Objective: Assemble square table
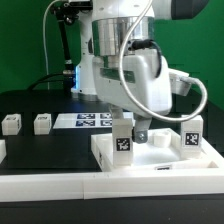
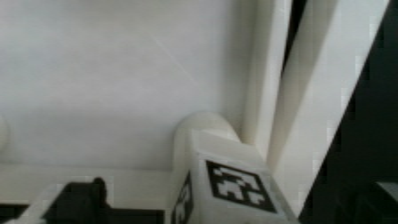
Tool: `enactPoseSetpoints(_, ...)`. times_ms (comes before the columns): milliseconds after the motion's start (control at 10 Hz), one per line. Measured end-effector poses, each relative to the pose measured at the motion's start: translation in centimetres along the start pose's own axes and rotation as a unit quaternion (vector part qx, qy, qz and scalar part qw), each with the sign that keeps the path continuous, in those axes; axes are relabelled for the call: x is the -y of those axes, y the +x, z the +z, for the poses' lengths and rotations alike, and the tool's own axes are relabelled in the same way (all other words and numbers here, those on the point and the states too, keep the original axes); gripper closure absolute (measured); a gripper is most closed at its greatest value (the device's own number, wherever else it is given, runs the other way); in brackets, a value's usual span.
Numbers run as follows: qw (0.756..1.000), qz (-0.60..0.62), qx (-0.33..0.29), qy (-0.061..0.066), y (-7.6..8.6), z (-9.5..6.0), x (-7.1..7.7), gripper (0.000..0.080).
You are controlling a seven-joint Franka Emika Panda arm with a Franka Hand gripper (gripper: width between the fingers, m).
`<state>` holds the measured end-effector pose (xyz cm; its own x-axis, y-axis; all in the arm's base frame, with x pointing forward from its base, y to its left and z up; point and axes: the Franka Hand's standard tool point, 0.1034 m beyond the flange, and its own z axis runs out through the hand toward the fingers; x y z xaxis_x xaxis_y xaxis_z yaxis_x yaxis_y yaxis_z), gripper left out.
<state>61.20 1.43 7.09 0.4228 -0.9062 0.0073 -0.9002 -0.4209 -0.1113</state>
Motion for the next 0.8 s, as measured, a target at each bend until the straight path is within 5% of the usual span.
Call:
enactPoseSetpoints(400,0.983,-0.182,0.006,-0.005,-0.1,-0.1,0.1,0.0151)
enactPoseSetpoints(800,0.941,-0.339,0.011,-0.009,1.0,-0.4,-0.3,0.0151)
